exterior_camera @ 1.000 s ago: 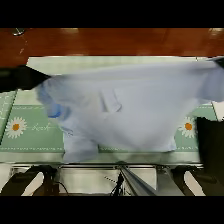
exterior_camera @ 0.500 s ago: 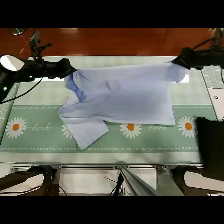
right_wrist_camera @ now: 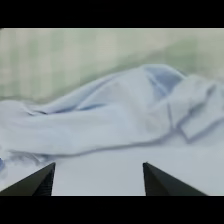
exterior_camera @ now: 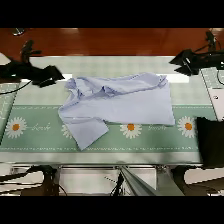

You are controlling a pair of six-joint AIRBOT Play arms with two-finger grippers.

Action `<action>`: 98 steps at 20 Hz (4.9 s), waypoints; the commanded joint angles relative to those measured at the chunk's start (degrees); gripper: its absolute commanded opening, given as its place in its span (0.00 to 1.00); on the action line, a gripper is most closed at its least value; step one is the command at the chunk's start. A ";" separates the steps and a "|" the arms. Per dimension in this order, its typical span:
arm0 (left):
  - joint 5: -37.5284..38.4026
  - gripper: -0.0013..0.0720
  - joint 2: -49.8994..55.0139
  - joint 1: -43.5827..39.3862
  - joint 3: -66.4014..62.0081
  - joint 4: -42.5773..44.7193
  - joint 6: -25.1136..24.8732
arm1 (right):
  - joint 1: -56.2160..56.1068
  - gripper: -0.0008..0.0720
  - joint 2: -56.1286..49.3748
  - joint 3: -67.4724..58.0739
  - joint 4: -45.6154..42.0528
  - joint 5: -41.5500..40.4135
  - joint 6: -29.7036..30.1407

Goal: Fold the shirts.

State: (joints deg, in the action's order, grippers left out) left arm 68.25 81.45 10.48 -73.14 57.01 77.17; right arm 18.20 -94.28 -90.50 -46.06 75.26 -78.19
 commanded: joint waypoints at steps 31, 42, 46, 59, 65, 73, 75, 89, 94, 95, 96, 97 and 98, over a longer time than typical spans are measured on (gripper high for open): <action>-15.17 0.05 -8.92 4.96 41.57 -23.43 -13.51 | 23.10 0.87 35.32 56.00 -14.82 -0.72 -1.09; -15.06 0.05 -8.92 4.85 41.57 -23.43 -13.44 | 11.39 0.87 22.32 56.08 -1.60 -12.79 1.99; -15.08 0.05 -8.92 4.85 41.57 -23.43 -13.49 | 5.18 0.86 16.81 52.43 1.14 -16.13 0.74; -11.17 0.04 -18.62 4.85 3.89 -38.62 -16.61 | 0.17 0.03 23.65 -1.55 -1.07 -1.57 -4.17; -6.51 0.04 -26.05 5.77 -27.76 -19.80 -1.33 | 0.20 0.03 34.77 -25.09 -11.78 5.77 -6.38; 2.38 0.04 -47.43 9.07 -33.42 11.43 4.90 | 0.20 0.03 56.87 -25.18 -25.24 10.97 -8.83; 2.40 0.04 -51.65 5.68 -33.38 17.22 7.06 | 0.20 0.03 59.10 -24.87 -26.77 14.32 -9.79; -14.23 0.04 -43.95 -4.46 12.76 17.09 11.02 | 0.17 0.03 54.51 20.55 -17.11 0.00 -4.79; -33.99 0.05 -23.06 -7.52 15.98 10.64 11.02 | 0.15 0.03 33.68 24.92 -2.14 -13.35 4.02; -39.17 0.04 -19.10 -8.48 15.87 9.31 11.02 | 0.13 0.03 28.65 23.78 -0.68 -16.15 4.22; -43.10 0.05 -15.58 -9.18 15.43 7.72 11.02 | 0.13 0.03 24.00 22.14 0.42 -18.25 4.59; -45.92 0.04 -11.96 -9.66 14.56 5.31 11.04 | 0.09 0.03 18.91 19.76 1.16 -19.74 4.68; -47.34 0.05 -8.83 -9.92 13.46 2.36 11.04 | -0.33 0.03 13.92 16.76 1.22 -20.59 4.85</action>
State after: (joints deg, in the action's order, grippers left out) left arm 32.16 62.81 2.07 -58.94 66.04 88.14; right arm 18.24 -67.70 -70.00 -49.43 61.32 -75.50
